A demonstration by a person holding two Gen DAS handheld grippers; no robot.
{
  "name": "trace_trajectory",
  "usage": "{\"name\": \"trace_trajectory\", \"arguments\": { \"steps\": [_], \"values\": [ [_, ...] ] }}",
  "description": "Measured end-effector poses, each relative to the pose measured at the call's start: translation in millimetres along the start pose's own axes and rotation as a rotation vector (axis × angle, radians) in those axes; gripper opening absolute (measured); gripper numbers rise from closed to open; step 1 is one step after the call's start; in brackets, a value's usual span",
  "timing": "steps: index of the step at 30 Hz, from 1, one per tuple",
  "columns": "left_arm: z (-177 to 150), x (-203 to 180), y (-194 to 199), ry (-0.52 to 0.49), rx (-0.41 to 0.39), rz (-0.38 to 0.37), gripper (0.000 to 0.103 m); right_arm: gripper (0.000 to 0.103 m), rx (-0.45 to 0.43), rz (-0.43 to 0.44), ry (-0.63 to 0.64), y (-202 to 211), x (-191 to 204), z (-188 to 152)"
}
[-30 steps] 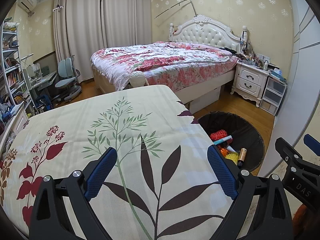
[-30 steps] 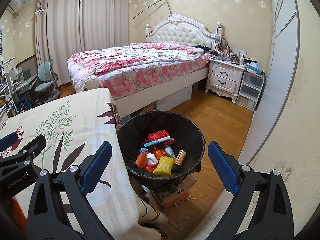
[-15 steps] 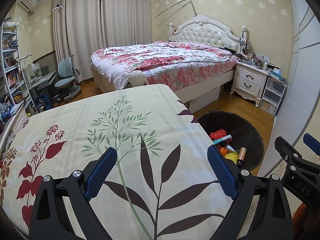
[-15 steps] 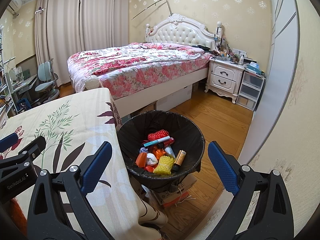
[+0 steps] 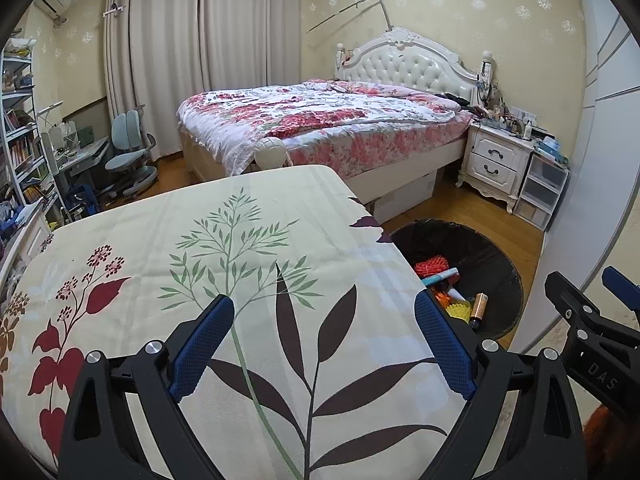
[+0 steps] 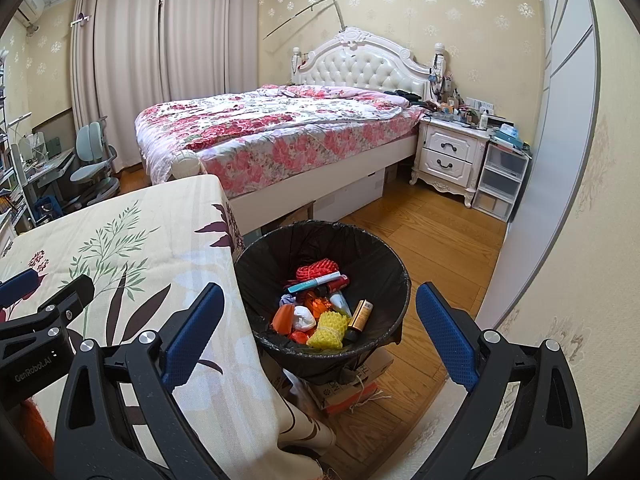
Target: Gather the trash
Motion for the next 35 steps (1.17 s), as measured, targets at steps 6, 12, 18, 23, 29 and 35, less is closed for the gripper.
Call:
{"name": "trace_trajectory", "arguments": {
  "steps": [6,12,18,23,29,35],
  "values": [
    [1,-1,0,-0.002,0.0,-0.002,0.091,0.094,0.0,0.001,0.003,0,1,0],
    [1,-1,2,-0.025,-0.022,0.012,0.091,0.094,0.0,0.001,0.004,2,1,-1],
    [1,-2,4,-0.028,-0.035,0.009,0.091,0.094,-0.001,0.0,0.003,2,1,-1],
    [1,-1,2,-0.015,-0.036,-0.018,0.091,0.094,-0.001,0.001,0.004,2,1,-1],
    [4,6,1,-0.001,-0.037,-0.006,0.091,0.094,0.004,0.006,0.013,5,3,-1],
    [1,31,-6,0.014,-0.027,0.068,0.091,0.094,0.02,0.029,0.038,-1,16,1]
  ]
}}
Point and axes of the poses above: each gripper's, at about its wrist camera, not at the fingertips, and y roughly against the way its jaws point, x to its left, z to its top, the point moved 3 cm from there along -y, roughly the way its jaws point, and after that the axes turned 8 degrees about x, right-handed, at the moved point
